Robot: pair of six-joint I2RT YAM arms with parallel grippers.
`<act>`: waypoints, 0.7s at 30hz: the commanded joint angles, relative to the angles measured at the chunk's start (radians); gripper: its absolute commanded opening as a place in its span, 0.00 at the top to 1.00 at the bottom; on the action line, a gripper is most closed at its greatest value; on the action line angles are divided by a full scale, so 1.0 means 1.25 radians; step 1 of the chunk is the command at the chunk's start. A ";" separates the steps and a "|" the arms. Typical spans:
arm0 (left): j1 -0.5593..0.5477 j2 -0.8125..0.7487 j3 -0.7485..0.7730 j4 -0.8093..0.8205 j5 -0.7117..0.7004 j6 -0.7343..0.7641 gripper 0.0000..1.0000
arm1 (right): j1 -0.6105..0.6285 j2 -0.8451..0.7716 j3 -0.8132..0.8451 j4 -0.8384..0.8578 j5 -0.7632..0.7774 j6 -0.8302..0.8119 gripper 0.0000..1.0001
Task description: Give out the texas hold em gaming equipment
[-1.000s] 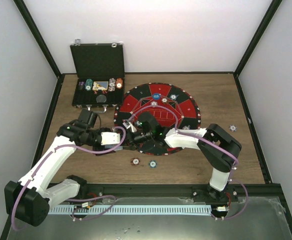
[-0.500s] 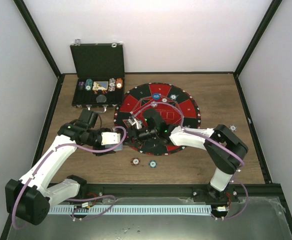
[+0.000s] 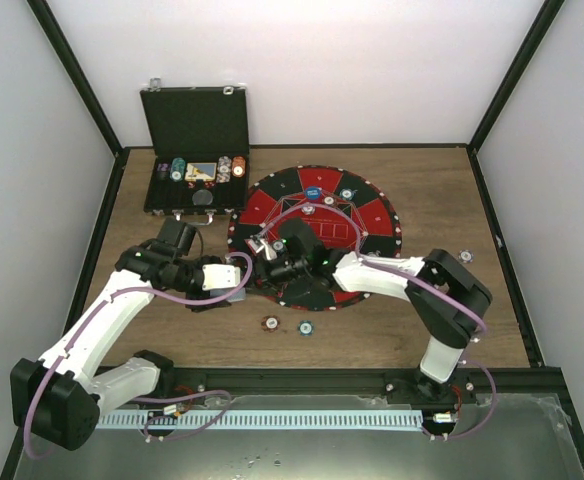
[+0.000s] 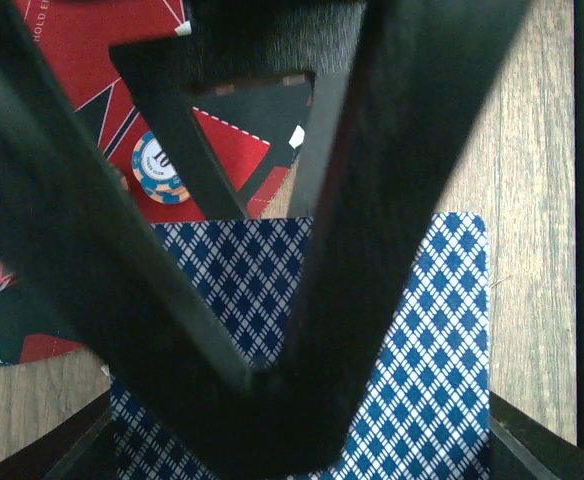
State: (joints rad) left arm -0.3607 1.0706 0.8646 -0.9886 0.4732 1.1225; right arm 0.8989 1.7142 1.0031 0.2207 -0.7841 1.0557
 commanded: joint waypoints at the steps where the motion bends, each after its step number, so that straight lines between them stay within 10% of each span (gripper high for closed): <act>1: -0.001 -0.008 0.019 0.002 0.027 -0.008 0.90 | 0.021 0.055 0.052 0.015 -0.008 0.005 0.34; 21: -0.002 -0.026 0.029 -0.018 0.028 -0.001 0.90 | -0.028 0.015 -0.017 -0.064 0.057 -0.028 0.46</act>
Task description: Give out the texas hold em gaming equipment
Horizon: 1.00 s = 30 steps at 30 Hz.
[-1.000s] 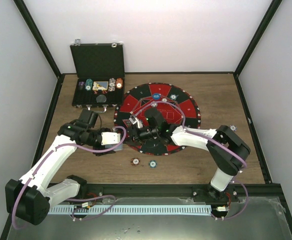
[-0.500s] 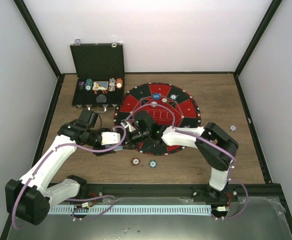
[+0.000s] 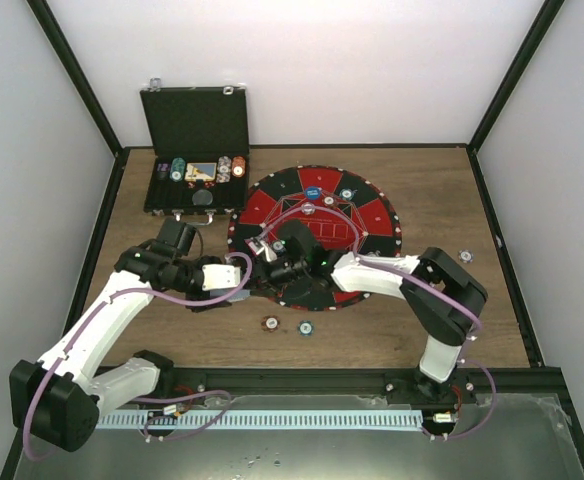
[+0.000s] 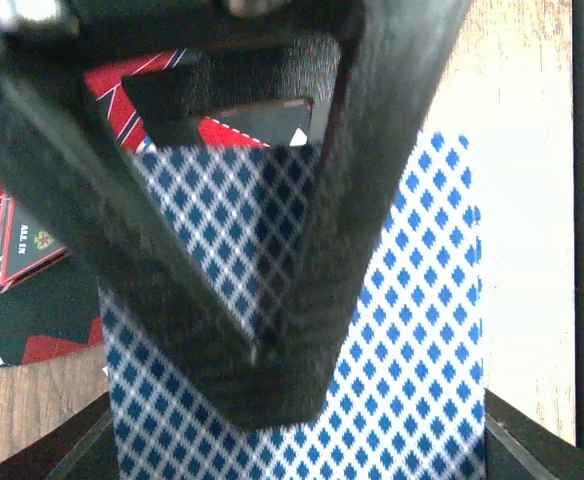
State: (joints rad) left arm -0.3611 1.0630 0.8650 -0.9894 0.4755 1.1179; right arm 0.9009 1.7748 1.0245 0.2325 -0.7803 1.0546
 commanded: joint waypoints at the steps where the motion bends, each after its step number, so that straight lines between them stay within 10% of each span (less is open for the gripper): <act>1: -0.002 -0.020 0.030 -0.016 0.027 0.002 0.90 | -0.031 -0.041 -0.041 -0.077 0.057 -0.030 0.46; 30: -0.002 -0.013 0.002 0.010 -0.005 -0.009 0.90 | -0.027 -0.177 -0.088 -0.023 0.030 0.012 0.74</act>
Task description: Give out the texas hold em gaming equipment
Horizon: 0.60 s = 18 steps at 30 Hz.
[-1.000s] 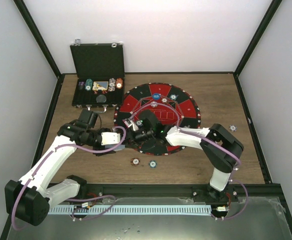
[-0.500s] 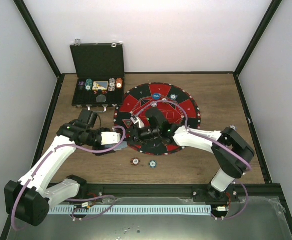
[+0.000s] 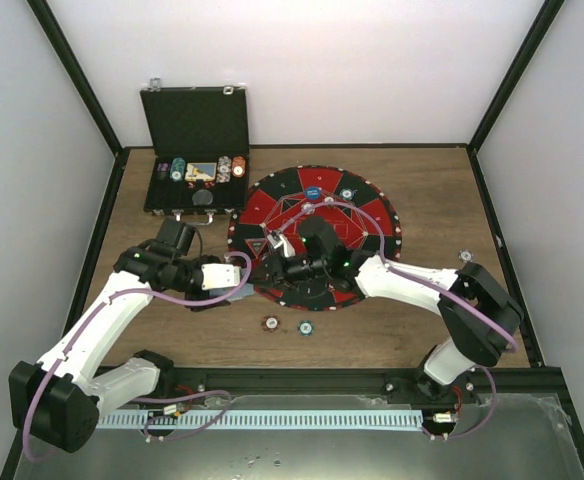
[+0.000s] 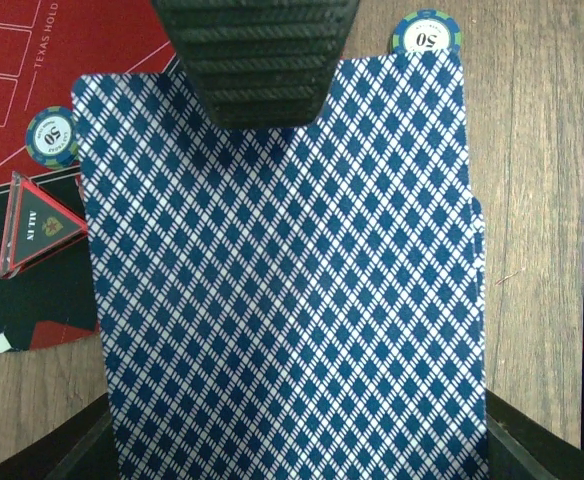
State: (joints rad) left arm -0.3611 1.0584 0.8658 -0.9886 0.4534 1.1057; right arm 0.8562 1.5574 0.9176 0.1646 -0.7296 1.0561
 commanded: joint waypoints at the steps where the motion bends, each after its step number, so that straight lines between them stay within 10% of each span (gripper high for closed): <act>1: -0.002 -0.010 0.001 0.009 0.013 0.000 0.90 | 0.013 0.002 0.000 0.035 -0.013 0.013 0.74; 18: -0.002 0.010 0.005 -0.014 -0.010 -0.003 0.89 | -0.030 -0.022 -0.061 0.114 -0.059 0.040 0.99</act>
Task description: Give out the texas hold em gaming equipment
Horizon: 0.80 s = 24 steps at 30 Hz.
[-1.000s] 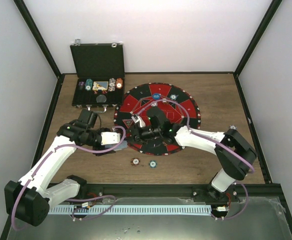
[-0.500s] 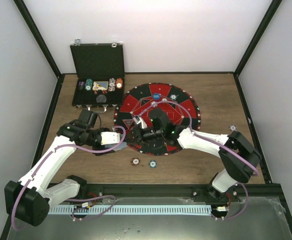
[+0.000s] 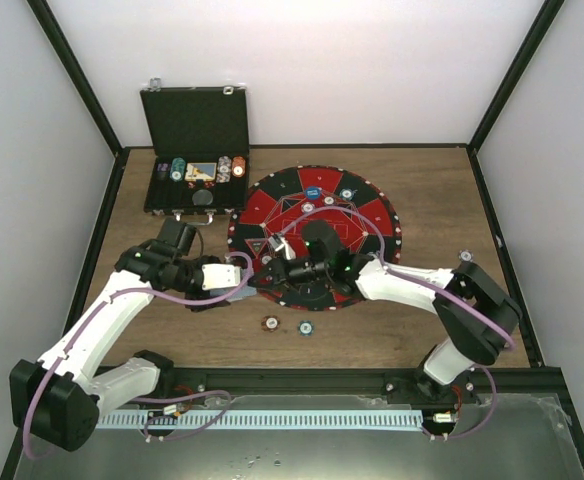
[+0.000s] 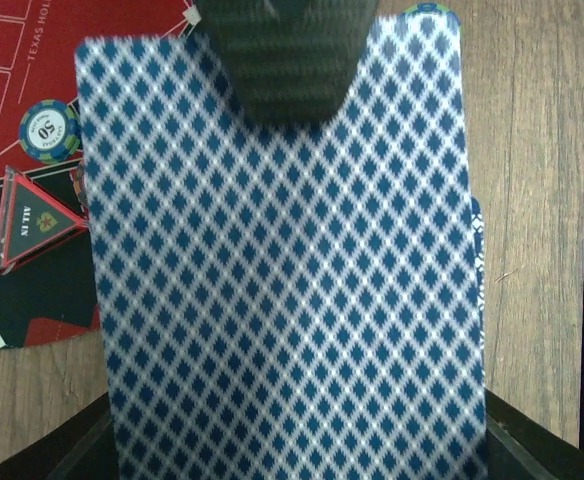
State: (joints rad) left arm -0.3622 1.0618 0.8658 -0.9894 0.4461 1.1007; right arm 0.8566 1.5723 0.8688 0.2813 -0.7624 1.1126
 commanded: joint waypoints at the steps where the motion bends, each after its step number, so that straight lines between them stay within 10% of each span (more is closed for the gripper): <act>1: -0.001 0.008 0.004 -0.015 -0.006 0.001 0.89 | -0.042 -0.041 -0.032 0.023 -0.041 -0.008 0.99; 12: 0.001 0.018 -0.020 -0.012 -0.063 -0.006 0.92 | -0.235 -0.076 -0.047 -0.086 -0.112 -0.114 0.99; 24: 0.001 0.004 0.015 -0.039 -0.032 -0.034 0.92 | -0.266 0.368 0.363 -0.234 -0.092 -0.195 0.99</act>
State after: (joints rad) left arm -0.3626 1.0775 0.8497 -1.0233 0.3794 1.0729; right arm 0.5186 1.9114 1.1858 0.0803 -0.8860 0.9039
